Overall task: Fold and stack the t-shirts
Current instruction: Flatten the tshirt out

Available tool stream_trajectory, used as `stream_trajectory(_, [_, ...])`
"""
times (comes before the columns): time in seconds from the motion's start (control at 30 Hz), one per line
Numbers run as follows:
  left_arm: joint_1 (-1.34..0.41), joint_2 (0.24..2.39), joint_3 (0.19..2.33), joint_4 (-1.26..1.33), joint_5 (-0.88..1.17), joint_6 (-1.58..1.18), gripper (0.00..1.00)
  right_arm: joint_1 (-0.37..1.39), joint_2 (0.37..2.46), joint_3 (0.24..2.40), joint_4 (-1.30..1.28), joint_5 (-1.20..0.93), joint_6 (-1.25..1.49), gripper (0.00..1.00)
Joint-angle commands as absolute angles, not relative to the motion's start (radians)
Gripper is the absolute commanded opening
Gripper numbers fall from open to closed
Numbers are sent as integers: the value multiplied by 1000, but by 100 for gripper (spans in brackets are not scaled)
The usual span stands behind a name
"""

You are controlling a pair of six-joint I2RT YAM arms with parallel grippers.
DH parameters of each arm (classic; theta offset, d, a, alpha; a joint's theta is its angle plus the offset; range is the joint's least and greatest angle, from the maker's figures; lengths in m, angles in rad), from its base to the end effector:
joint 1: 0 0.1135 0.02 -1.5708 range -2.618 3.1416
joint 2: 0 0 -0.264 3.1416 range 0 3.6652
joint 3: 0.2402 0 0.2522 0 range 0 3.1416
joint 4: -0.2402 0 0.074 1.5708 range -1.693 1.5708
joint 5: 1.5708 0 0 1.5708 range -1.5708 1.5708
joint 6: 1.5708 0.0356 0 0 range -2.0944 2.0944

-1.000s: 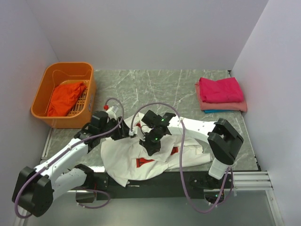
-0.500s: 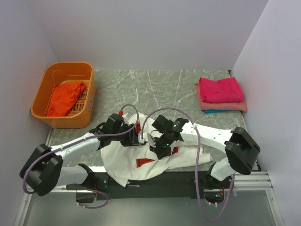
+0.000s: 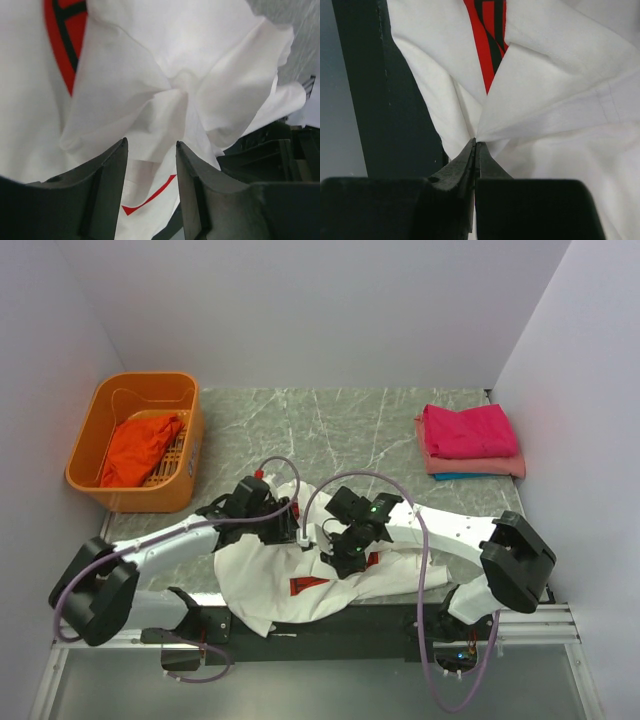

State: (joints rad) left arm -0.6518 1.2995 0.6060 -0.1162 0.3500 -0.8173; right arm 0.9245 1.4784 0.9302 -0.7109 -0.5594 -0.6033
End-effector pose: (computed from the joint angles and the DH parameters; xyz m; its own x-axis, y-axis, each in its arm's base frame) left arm 0.1914 -0.1614 0.1796 -0.9466 -0.1395 -0.2908 0.0987 0.7331 -0.6729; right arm 0.1463 0.2253 0.2008 -0.0325 -0.8416 -0.5391 -0.9631 -0.1178 0.2419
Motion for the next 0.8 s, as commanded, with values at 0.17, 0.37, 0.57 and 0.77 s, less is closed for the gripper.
stream_trajectory(0.17, [-603, 968, 637, -328, -29, -811, 58, 920, 1489, 929, -707, -538, -577, 15])
stream_trajectory(0.37, [-563, 765, 615, -425, -100, -807, 64, 914, 1503, 1043, -752, -514, -575, 41])
stream_trajectory(0.57, [-561, 677, 618, -480, -130, -811, 64, 913, 1560, 1210, -776, -433, -487, 46])
stream_trajectory(0.77, [-560, 631, 614, -489, -143, -819, 64, 925, 1673, 1330, -771, -267, -299, 47])
